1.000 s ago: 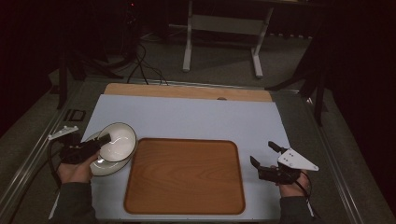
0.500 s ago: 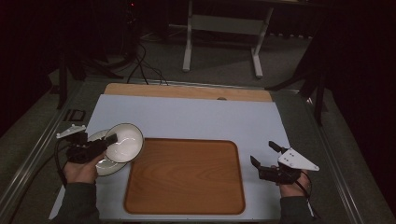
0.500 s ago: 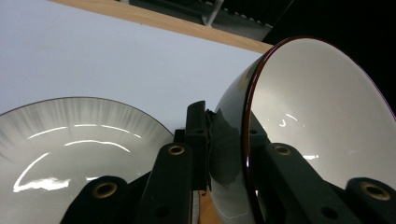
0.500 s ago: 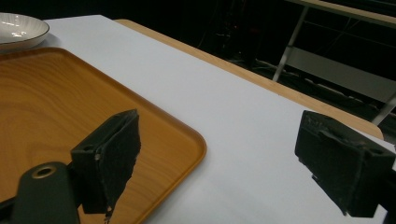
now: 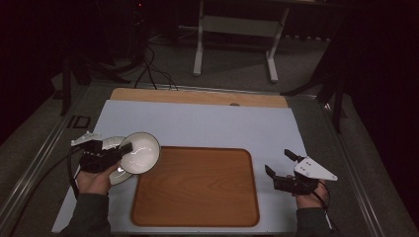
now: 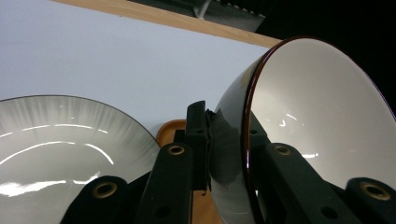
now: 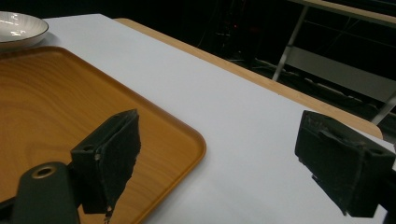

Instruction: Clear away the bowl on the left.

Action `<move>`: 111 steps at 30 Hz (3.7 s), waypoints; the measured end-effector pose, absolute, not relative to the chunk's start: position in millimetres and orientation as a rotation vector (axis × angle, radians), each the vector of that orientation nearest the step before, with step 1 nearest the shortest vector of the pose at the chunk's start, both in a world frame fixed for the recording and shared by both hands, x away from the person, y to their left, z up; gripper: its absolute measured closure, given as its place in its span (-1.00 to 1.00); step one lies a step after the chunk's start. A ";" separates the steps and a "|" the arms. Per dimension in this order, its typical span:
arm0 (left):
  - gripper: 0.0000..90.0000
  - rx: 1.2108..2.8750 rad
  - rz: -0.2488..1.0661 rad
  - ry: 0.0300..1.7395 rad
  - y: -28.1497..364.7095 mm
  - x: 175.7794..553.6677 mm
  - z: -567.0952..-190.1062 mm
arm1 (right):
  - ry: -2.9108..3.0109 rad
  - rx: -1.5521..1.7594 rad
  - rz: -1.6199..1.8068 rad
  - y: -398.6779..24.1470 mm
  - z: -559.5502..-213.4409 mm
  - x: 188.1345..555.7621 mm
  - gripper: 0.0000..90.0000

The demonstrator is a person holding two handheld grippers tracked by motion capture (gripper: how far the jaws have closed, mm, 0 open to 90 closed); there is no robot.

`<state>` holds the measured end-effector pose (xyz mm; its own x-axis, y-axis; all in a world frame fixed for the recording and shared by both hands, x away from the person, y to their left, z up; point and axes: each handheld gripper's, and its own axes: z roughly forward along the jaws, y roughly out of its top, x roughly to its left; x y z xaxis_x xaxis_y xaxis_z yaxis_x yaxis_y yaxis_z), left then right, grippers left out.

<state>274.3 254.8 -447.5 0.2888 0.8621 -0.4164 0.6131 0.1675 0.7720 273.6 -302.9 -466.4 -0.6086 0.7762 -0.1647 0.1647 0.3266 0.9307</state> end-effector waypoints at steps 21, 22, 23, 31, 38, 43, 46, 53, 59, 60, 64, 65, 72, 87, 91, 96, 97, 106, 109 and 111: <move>0.78 1.598 0.287 1.388 230.8 277.7 -449.6 | 1.977 0.821 1.292 -303.1 -466.1 273.3 -0.70; 0.78 1.602 0.286 1.388 230.1 277.8 -449.9 | 1.977 0.822 1.293 -303.2 -466.0 273.3 -0.70; 0.78 1.603 0.285 1.387 229.1 278.0 -450.2 | 1.977 0.822 1.293 -303.2 -466.0 273.3 -0.70; 0.78 1.620 0.274 1.380 222.2 278.8 -451.8 | 1.973 0.825 1.293 -303.4 -465.8 273.0 -0.70; 0.78 1.626 0.263 1.382 218.4 279.2 -453.4 | 1.975 0.825 1.293 -303.5 -465.9 273.1 -0.70; 0.78 1.645 0.255 1.370 213.1 279.4 -454.7 | 1.975 0.824 1.294 -303.5 -465.7 273.0 -0.70; 0.78 1.652 0.251 1.364 211.6 279.6 -455.3 | 1.975 0.822 1.293 -303.2 -465.8 273.2 -0.70; 0.78 1.663 0.240 1.354 206.6 279.5 -456.8 | 1.975 0.821 1.294 -303.2 -465.9 273.1 -0.70; 0.78 1.669 0.230 1.353 202.8 279.5 -458.6 | 1.976 0.820 1.291 -303.1 -465.8 273.1 -0.69; 0.78 1.670 0.230 1.352 202.3 279.4 -458.8 | 1.977 0.819 1.290 -303.1 -465.7 273.0 -0.69; 0.78 1.674 0.222 1.346 199.8 279.0 -459.1 | 1.977 0.819 1.290 -303.1 -465.7 272.9 -0.69; 0.78 1.676 0.220 1.343 198.9 278.9 -459.4 | 1.977 0.819 1.290 -303.1 -465.7 272.9 -0.69; 0.78 1.692 0.206 1.328 191.7 278.5 -460.8 | 1.977 0.819 1.290 -303.1 -465.9 272.9 -0.69; 0.78 1.718 0.180 1.301 177.6 278.9 -463.1 | 1.978 0.819 1.285 -303.0 -466.2 272.6 -0.69; 0.78 1.723 0.176 1.297 174.2 278.6 -463.9 | 1.979 0.816 1.285 -302.5 -466.2 272.9 -0.69; 0.78 1.734 0.173 1.291 169.6 279.2 -465.3 | 1.977 0.818 1.285 -303.4 -466.1 272.6 -0.69; 0.78 1.736 0.173 1.290 168.8 279.3 -465.6 | 1.977 0.819 1.286 -303.6 -466.0 272.6 -0.69; 0.78 1.745 0.163 1.283 161.2 279.8 -469.3 | 1.979 0.816 1.283 -302.6 -466.2 273.0 -0.69; 0.78 1.745 0.161 1.280 158.7 280.2 -470.3 | 1.982 0.816 1.282 -302.4 -466.4 273.1 -0.69; 0.78 1.750 0.160 1.278 157.3 280.4 -471.0 | 1.982 0.816 1.282 -302.4 -466.4 273.1 -0.69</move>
